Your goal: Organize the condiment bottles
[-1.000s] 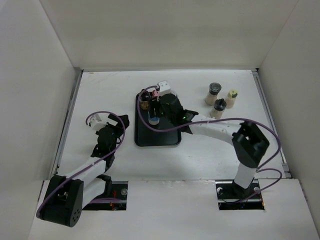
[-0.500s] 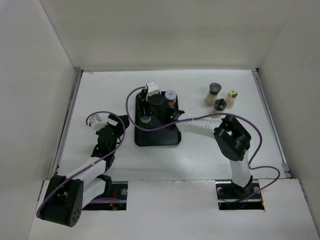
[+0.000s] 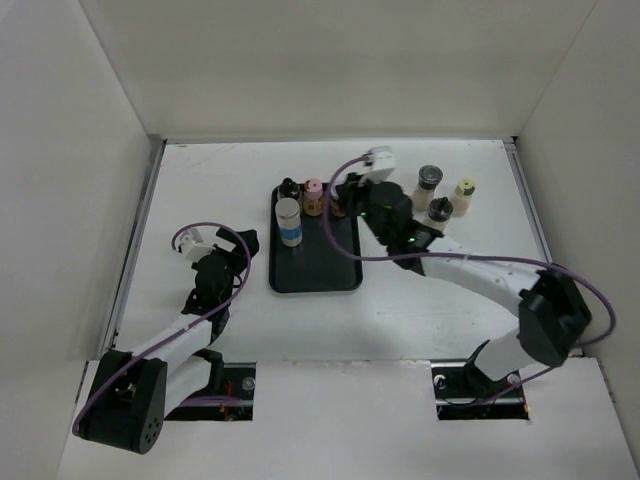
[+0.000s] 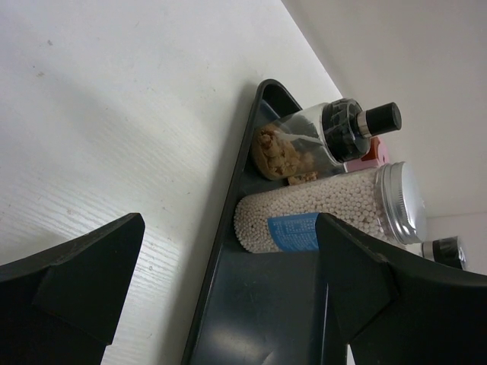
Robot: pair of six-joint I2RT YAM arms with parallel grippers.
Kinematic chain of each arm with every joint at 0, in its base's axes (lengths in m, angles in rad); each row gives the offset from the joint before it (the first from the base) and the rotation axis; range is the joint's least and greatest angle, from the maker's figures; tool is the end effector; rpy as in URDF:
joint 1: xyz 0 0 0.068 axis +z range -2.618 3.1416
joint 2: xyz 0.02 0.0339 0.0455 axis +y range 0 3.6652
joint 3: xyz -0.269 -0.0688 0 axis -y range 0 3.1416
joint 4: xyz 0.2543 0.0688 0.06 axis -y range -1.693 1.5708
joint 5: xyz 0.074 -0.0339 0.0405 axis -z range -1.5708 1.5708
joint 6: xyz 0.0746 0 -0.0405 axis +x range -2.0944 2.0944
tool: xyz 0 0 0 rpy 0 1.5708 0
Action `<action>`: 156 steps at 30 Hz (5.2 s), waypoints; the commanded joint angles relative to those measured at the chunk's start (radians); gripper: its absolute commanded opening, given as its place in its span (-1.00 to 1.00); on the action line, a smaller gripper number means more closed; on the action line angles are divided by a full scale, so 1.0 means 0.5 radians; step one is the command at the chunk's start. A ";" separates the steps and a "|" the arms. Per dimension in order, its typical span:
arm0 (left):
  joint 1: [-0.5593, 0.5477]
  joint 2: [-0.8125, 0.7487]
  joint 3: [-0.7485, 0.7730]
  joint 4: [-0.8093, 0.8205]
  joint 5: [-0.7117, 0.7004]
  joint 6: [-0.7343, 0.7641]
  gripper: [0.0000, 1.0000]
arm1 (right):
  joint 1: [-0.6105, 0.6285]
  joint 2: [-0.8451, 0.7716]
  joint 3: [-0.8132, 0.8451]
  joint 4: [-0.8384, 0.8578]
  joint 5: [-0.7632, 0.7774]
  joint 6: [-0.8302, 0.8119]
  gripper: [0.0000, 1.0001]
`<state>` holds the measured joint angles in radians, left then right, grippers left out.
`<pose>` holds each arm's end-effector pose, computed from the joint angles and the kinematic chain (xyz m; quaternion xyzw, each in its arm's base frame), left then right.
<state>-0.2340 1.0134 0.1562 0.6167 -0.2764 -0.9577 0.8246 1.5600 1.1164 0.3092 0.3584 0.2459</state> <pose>0.2295 -0.0338 0.1541 -0.3554 0.6988 -0.2534 0.5668 0.3010 0.2870 0.3083 -0.0990 0.7436 0.2148 0.6254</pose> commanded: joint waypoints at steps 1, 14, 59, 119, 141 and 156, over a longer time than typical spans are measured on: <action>0.012 -0.048 0.001 0.055 -0.009 0.007 1.00 | -0.324 -0.281 -0.299 0.072 0.261 0.210 -0.30; -0.006 -0.008 0.016 0.055 -0.015 0.010 1.00 | -0.917 -0.335 -0.668 -0.210 0.701 0.389 0.84; 0.009 -0.011 0.016 0.055 0.000 0.010 1.00 | -0.006 0.589 0.258 0.170 0.170 0.239 0.11; 0.013 0.069 0.025 0.086 0.004 -0.005 1.00 | -1.187 0.485 0.304 -0.324 0.342 -0.038 0.76; -0.006 0.063 0.028 0.086 -0.003 0.001 1.00 | -1.071 0.326 0.155 -0.014 0.332 -0.179 -0.02; -0.009 0.050 0.025 0.092 -0.006 0.001 1.00 | -0.461 -0.105 -0.153 0.041 0.093 0.088 -0.02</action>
<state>-0.2363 1.0527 0.1562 0.6170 -0.2764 -0.9581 0.5549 1.5066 1.0107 0.2150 0.4427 0.2428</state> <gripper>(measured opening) 0.997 0.712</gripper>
